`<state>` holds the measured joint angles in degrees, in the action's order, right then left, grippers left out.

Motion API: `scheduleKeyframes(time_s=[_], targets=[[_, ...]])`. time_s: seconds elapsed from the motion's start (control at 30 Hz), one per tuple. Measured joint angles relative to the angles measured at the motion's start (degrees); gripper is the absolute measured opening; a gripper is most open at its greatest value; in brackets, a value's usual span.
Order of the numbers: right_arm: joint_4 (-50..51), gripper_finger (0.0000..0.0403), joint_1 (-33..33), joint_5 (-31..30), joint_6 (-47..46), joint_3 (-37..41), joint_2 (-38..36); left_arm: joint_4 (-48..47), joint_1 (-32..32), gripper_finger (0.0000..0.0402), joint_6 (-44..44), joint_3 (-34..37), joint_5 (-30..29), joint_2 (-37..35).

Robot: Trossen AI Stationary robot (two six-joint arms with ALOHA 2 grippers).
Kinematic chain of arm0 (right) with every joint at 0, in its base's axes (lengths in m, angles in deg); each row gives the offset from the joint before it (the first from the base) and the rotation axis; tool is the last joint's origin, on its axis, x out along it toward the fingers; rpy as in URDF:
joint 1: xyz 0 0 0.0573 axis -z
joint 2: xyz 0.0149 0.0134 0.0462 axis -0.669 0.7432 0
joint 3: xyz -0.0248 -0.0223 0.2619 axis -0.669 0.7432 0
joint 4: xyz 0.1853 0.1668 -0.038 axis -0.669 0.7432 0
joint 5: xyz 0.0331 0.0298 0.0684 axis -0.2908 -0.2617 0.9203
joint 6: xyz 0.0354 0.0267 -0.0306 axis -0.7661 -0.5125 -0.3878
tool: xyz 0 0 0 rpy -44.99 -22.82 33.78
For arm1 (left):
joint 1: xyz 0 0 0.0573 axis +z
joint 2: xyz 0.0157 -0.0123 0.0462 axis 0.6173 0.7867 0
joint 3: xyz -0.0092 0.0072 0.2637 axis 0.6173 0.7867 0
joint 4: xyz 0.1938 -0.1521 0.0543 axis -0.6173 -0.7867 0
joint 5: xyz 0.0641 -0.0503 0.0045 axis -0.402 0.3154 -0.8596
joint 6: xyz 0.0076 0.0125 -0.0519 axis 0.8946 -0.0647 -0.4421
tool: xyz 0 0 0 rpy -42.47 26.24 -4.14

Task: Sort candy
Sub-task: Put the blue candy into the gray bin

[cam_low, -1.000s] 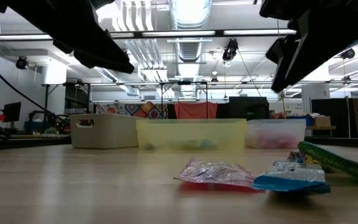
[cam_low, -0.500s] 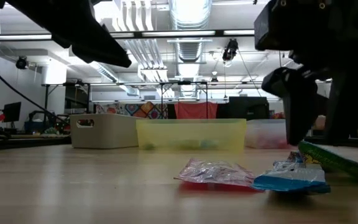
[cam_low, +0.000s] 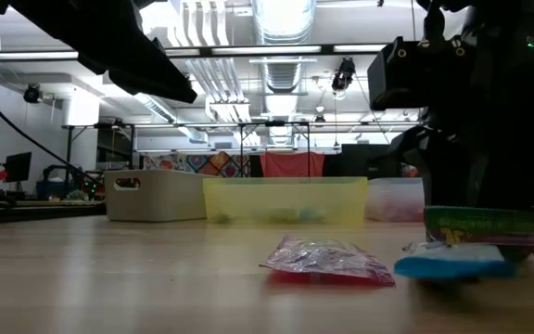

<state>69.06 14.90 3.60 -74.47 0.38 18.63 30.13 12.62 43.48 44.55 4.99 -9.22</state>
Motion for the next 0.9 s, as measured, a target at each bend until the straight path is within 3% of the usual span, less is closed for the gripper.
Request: scheduleKeyframes(time_s=[0.3, 0.6, 0.77, 0.9], targets=[[0.15, 0.007, 0.0, -0.61, 0.96, 0.2, -0.77, 1.17, 0.04, 0.0141, 0.53, 0.0, -0.02, 0.0], [0.55, 0.0012, 0.12, -1.01, 3.75, 0.31, -3.54, 4.68, 0.04, 0.0141, 0.6, 0.02, -0.02, 0.0], [0.78, 0.0009, 0.13, -8.63, 4.11, 0.31, -7.21, 10.82, 0.04, 0.0141, 1.72, 0.15, 0.07, 1.27], [0.63, 0.0009, 0.11, -22.19, 5.41, 0.3, -10.26, 18.34, 0.06, 0.0141, 4.05, 0.24, 0.13, 4.59]])
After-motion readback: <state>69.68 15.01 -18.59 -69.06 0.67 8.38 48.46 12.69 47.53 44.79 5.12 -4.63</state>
